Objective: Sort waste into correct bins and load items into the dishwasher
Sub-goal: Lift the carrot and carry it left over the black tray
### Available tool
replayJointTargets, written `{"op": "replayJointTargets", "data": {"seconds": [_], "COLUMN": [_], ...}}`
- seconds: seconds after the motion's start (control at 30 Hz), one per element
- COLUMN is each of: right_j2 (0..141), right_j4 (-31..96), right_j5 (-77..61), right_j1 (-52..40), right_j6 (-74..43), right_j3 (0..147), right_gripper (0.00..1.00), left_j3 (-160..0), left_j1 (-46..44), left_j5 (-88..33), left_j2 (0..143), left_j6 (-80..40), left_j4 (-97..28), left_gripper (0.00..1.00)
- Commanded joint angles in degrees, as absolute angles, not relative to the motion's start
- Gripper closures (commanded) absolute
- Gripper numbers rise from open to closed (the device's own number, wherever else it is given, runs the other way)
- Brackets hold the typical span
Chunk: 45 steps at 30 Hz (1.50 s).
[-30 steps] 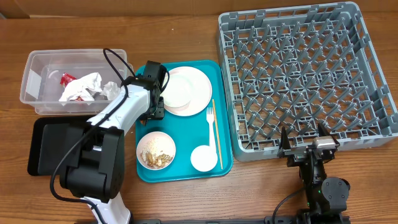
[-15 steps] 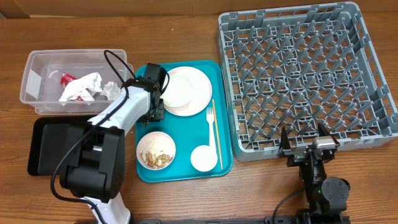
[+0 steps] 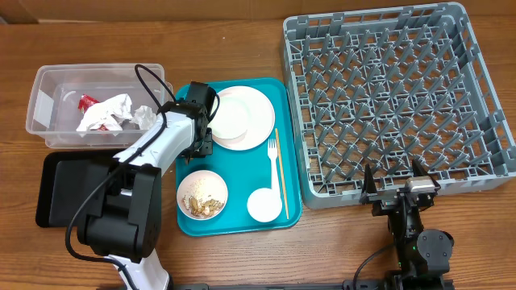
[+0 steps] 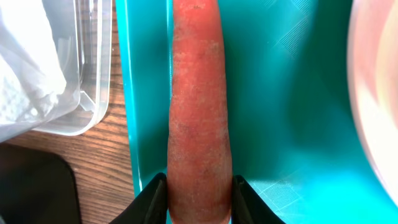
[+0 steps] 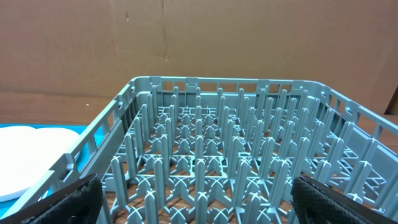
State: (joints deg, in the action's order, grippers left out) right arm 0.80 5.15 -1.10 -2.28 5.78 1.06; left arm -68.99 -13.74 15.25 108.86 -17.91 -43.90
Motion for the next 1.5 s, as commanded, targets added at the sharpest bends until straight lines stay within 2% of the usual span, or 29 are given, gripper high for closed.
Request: {"op": "replayJointTargets", "data": {"seconds": [0.0,0.53,0.93,1.07,1.47], "right_j2": [0.30,0.30,0.30,0.30,0.30], "right_j4": [4.80,4.80,4.80,4.80,4.80], "right_j5": [-1.17,-1.17,-1.17,-1.17,-1.17], "right_j1": [-2.13,-2.13,-2.13,-2.13,-2.13], "right_j6": [5.82,5.82,5.82,5.82,5.82], "right_j3": [0.45,0.45,0.45,0.45,0.45], "right_gripper": [0.00,0.00,0.00,0.00,0.00], "left_j3": [-70.85,-86.63,-88.01,-88.01,-87.46], "left_j1": [-13.45,-13.45,-13.43,-12.97,-2.33], "left_j5": [17.17,13.67,13.10,16.32,18.22], "left_j2": [107.39,100.77,89.76,86.76,85.36], "left_j6": [-17.80,-18.52,-32.56,-37.01,-42.35], "left_j4": [-45.32,-57.10,-63.92,-65.71,-72.79], "left_gripper": [0.96,0.96,0.96,0.96,0.96]}}
